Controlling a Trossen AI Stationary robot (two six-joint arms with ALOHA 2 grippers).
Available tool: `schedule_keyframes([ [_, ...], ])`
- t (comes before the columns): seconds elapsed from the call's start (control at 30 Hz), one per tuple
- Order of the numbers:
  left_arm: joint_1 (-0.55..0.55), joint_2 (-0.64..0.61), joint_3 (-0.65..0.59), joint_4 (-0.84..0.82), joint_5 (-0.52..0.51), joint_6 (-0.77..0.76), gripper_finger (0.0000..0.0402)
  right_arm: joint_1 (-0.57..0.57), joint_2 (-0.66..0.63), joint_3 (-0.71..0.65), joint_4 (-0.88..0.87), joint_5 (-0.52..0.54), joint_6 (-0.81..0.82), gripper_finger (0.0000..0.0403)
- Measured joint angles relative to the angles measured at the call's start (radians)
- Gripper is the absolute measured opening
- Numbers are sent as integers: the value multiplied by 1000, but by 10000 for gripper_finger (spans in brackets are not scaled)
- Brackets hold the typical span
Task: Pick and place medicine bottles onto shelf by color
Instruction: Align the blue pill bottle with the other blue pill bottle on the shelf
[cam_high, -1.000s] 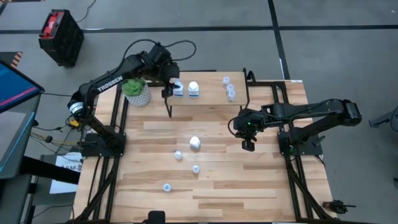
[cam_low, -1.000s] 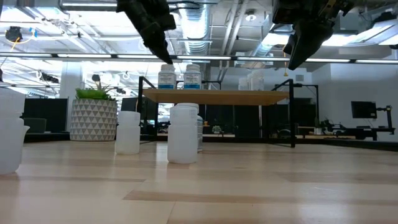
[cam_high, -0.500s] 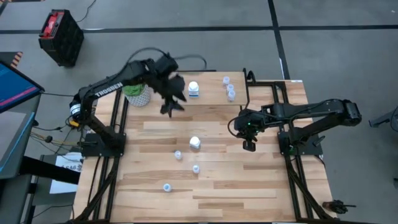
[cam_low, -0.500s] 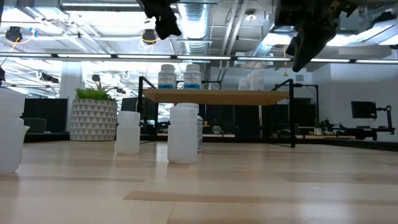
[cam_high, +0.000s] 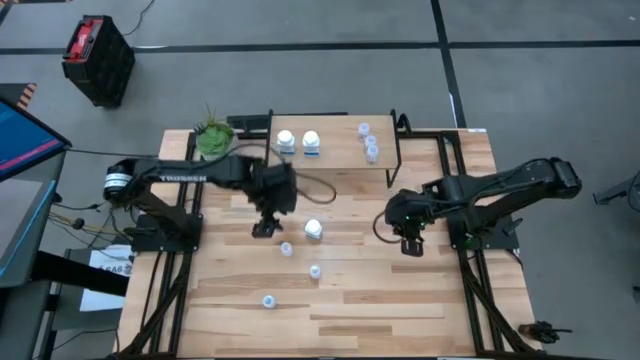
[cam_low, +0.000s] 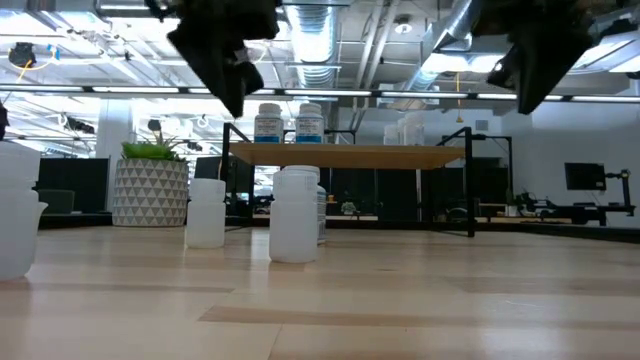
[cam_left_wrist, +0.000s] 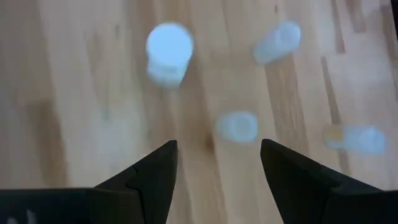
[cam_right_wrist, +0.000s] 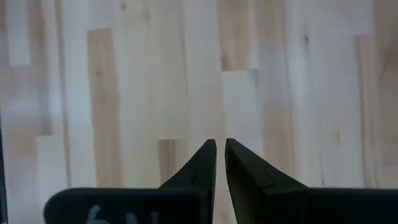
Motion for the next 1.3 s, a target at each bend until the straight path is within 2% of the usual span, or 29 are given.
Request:
schedule_keyframes([
  [0.07, -17, -39, -103, 166, -20, -34, 217, 36, -9, 0, 3, 19, 5, 59],
  [0.17, -33, -54, -228, 473, -135, -72, 217, 80, -36, 0, 7, 67, 29, 59],
  [0.23, -37, -50, -274, 588, -182, -56, 217, 98, -57, 0, 11, 92, 53, 59],
  [0.3, -39, -26, -284, 656, -186, -31, 217, 108, -74, 0, 11, 101, 85, 59],
  [0.4, -39, 15, -276, 648, -183, -32, 217, 112, -95, 0, 11, 109, 121, 59],
  [0.63, -44, 86, -250, 625, -91, 30, 225, 111, -109, 0, 11, 124, 122, 59],
  [0.87, -44, 90, -232, 624, -124, 80, 274, 110, -109, 0, 10, 124, 123, 59],
  [1.03, -59, 150, -233, 638, -124, 93, 311, 110, -108, 0, 11, 124, 122, 59],
  [1.3, -61, 241, -233, 734, -126, 104, 323, 110, -108, 0, 12, 124, 123, 59],
])
